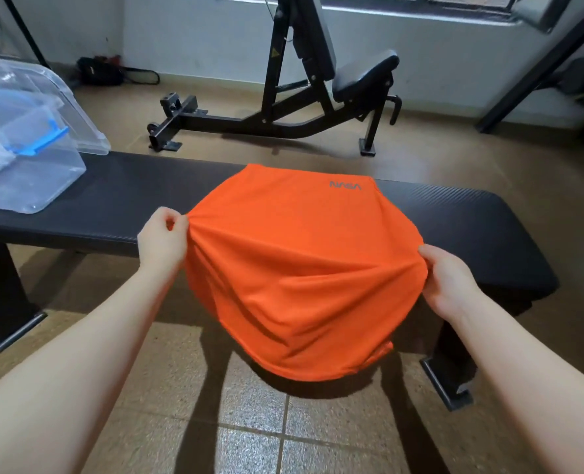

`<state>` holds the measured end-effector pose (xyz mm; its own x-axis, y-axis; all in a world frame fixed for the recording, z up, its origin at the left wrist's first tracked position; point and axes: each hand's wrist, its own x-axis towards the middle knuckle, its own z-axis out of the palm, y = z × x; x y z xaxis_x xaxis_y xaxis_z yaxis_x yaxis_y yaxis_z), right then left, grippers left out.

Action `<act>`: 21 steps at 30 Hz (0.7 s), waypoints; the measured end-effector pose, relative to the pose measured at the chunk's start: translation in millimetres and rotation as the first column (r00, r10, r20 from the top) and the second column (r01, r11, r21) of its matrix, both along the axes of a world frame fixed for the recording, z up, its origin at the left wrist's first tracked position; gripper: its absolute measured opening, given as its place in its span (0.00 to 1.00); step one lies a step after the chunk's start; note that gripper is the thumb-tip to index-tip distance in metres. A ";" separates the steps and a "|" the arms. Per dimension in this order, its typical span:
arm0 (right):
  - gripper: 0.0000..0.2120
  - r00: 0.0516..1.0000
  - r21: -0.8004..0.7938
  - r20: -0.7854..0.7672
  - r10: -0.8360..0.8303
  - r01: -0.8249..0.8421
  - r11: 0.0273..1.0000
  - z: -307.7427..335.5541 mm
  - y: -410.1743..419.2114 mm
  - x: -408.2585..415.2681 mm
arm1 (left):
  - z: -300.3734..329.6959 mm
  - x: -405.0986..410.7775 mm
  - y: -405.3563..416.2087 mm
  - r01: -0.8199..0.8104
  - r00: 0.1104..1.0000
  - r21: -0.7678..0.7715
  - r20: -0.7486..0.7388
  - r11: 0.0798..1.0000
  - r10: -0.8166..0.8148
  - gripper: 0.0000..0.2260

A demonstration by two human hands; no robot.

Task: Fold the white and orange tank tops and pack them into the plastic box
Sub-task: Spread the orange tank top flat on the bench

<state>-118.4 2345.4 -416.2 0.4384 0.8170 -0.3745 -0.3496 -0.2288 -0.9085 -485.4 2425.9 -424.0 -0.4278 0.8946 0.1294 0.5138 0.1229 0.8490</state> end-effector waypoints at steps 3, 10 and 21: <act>0.07 0.982 -0.026 0.166 -0.089 0.095 0.995 1.2 -1.3 -2.6 | -11.2 -19.5 3.0 -0.101 0.976 -0.042 0.191 0.994 0.108 0.06; 0.01 0.904 -0.337 0.369 0.215 -0.085 0.938 -2.0 -8.5 -9.7 | 0.2 -33.2 19.3 -0.082 0.978 -0.269 -0.209 0.960 0.025 0.06; 0.13 0.473 -0.360 0.822 0.318 -0.001 0.933 15.9 54.6 -16.6 | 6.8 2.8 60.0 0.085 0.858 -0.329 -0.457 0.940 -0.237 0.16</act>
